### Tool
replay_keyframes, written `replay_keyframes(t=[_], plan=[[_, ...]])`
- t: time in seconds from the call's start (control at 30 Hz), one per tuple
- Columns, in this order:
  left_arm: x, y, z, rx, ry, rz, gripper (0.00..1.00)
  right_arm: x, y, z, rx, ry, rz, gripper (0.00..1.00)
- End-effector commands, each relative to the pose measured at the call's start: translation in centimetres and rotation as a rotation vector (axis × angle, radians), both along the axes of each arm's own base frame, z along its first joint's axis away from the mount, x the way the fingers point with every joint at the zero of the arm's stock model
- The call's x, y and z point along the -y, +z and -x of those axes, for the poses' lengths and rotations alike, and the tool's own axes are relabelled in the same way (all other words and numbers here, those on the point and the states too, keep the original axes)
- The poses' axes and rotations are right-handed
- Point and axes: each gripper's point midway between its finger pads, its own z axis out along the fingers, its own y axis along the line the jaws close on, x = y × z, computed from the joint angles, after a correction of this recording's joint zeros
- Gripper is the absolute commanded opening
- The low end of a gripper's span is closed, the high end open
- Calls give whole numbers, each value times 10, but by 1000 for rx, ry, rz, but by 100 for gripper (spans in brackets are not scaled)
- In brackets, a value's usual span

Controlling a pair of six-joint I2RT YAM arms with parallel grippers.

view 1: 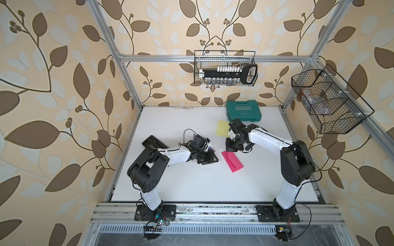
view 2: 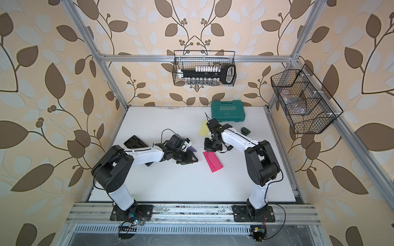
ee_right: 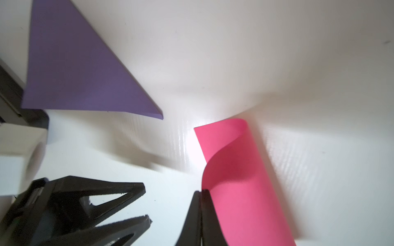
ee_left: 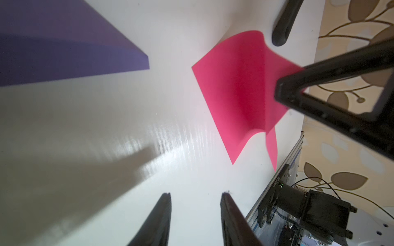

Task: Fold the square paper diagonally
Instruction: Fold the paper at the center of the board.

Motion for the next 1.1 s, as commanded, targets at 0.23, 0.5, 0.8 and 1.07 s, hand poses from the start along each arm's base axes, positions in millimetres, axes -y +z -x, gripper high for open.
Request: replay_keyframes(t=[0.23,0.5,0.8,1.07], plan=[[6,11,-5,40,-46,-34,53,57,1,5,-29,-176,-190,0],[21,9,-11,27,-59,-31,50,67,-19,29,-32,-294,-216,0],[26,9,-22,26,-18,-60,20,75,-15,38,-9,-305,-184,0],[30,-4,-22,-18,-17,-68,1,75,-16,39,-4,-302,-174,0]])
